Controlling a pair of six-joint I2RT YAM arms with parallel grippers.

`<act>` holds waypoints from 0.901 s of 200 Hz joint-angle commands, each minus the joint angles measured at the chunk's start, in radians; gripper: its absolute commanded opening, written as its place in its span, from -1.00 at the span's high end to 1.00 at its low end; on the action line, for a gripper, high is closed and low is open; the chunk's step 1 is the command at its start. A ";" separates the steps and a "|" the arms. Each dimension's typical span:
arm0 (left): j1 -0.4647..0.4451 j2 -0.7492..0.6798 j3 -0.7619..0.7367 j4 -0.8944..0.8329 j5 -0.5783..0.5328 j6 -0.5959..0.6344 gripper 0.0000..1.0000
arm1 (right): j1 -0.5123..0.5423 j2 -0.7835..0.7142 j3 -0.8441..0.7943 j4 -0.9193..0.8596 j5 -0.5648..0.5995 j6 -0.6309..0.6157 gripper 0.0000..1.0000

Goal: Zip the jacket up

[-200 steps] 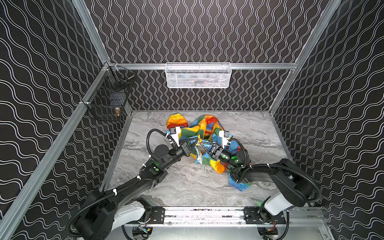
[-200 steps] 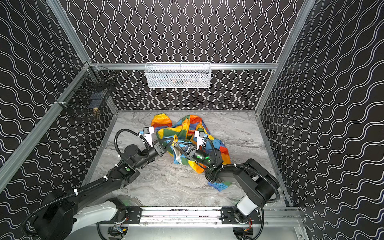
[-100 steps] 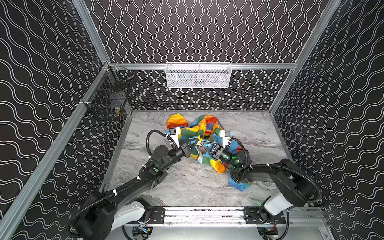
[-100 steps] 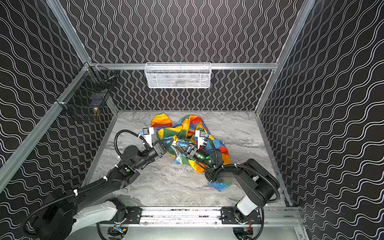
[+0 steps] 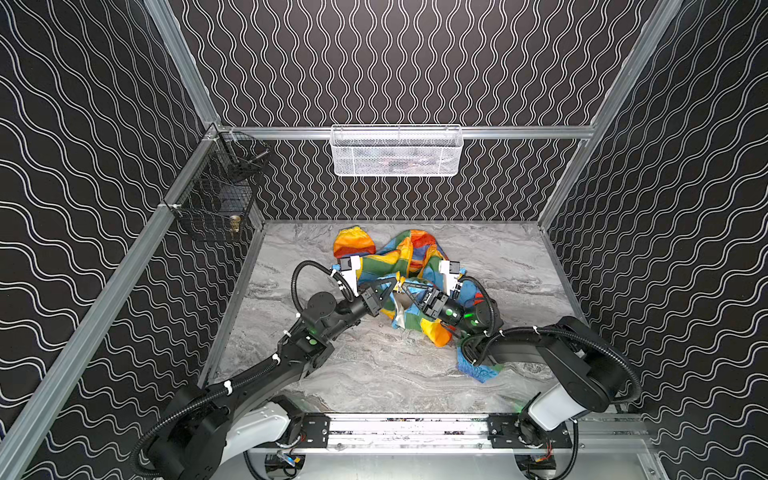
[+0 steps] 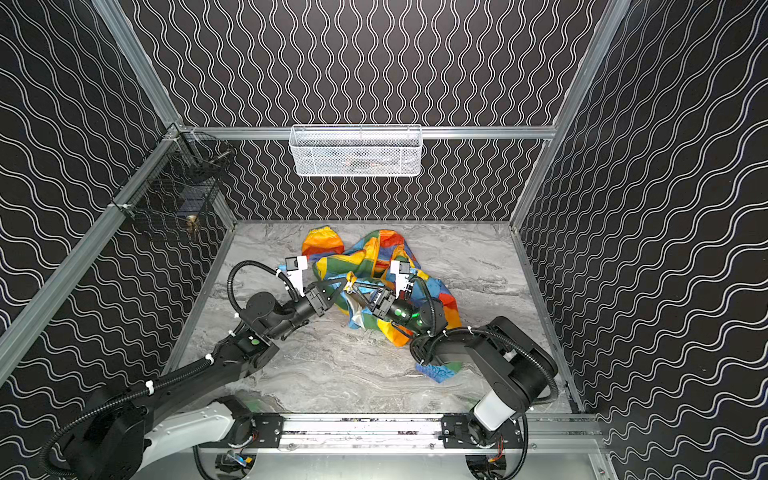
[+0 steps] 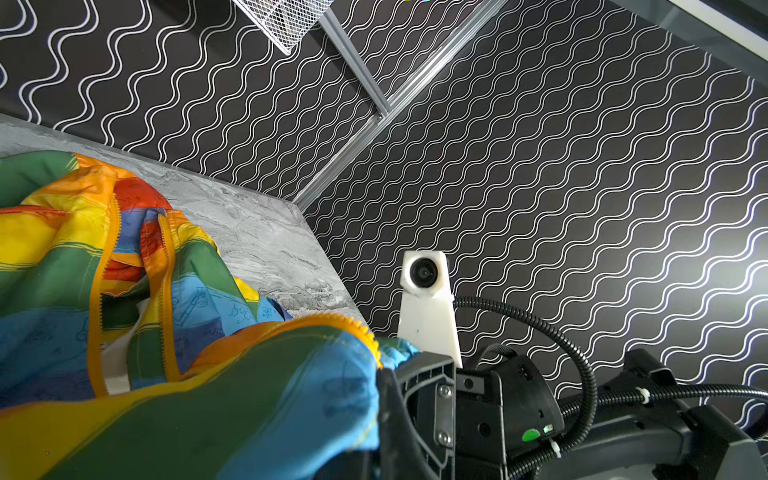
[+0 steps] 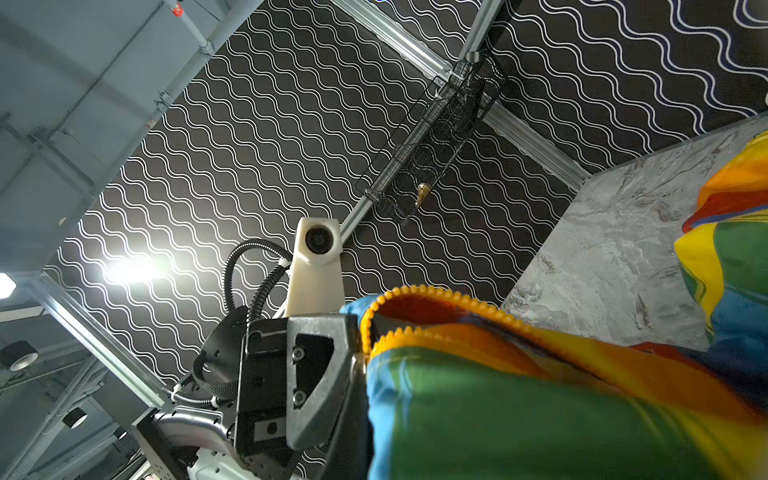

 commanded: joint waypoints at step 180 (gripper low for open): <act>-0.012 0.014 -0.014 -0.009 0.020 -0.001 1.00 | -0.040 0.054 0.065 0.166 -0.026 0.189 1.00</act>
